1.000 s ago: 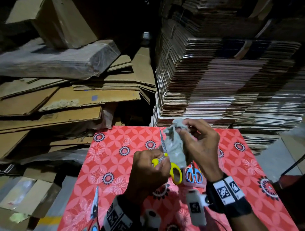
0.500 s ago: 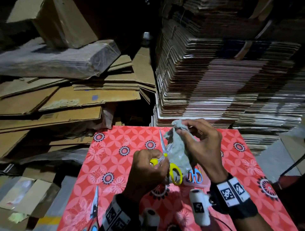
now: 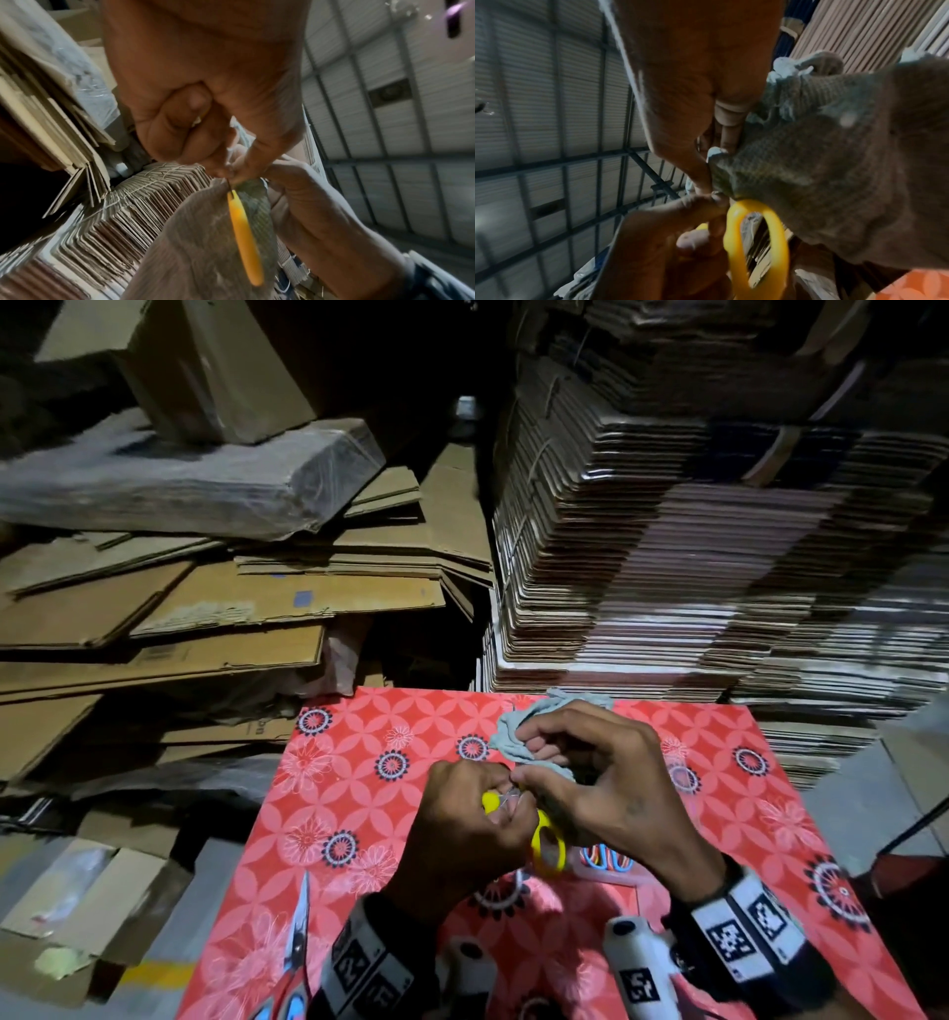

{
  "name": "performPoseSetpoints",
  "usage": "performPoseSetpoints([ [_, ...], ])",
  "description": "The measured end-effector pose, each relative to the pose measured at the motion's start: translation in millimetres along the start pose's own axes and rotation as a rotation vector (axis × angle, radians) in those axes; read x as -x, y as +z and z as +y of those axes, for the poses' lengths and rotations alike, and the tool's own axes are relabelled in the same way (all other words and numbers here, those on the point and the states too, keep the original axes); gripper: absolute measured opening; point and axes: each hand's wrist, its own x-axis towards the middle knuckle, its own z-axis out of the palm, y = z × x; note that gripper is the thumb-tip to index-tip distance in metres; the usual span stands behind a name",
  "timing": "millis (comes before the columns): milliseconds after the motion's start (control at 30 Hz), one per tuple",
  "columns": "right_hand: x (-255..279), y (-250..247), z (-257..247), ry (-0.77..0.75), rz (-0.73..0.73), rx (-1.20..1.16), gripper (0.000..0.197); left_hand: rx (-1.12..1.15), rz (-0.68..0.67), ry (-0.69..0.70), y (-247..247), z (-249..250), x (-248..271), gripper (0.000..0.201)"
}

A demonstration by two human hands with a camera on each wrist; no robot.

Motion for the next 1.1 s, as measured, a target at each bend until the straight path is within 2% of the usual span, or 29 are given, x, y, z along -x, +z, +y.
performPoseSetpoints([
  [100, -1.2, 3.7, 2.4, 0.014, 0.012, -0.016, 0.032, -0.125, 0.060, 0.063, 3.3, -3.3, 0.4, 0.021],
  [233, -4.7, 7.3, 3.1, 0.020, 0.071, -0.047, 0.029, -0.270, 0.294, 0.246, 8.6, -1.2, -0.4, 0.027],
  [400, -11.5, 15.3, 0.6, 0.018, 0.180, -0.010, 0.028, -0.290, 0.355, 0.319, 8.1, 3.1, -0.8, 0.026],
  [500, -15.5, 21.0, 0.7, 0.039, 0.254, 0.011, 0.027, -0.241, 0.257, 0.239, 6.8, 7.2, -3.5, 0.023],
  [700, -24.8, 26.0, 4.2, 0.105, 0.416, 0.051, 0.026, -0.152, 0.118, 0.119, 4.5, 10.9, -4.9, 0.044],
  [800, -31.4, 15.6, 6.9, 0.234, 0.520, -0.168, 0.024, -0.033, 0.081, 0.037, 3.2, 5.8, -3.7, 0.043],
  [867, -31.8, 3.9, 3.2, 0.251, 0.562, -0.265, 0.024, 0.070, 0.049, -0.013, -0.1, 4.1, -3.5, 0.036],
  [1033, -18.8, -17.7, -17.2, 0.206, 0.518, -0.272, 0.025, 0.160, 0.133, -0.073, -1.3, -10.8, -4.3, 0.038],
  [1100, -11.2, -20.0, -24.5, 0.192, 0.482, -0.264, 0.027, 0.204, 0.158, -0.061, -3.8, -1.9, -4.7, 0.042],
])
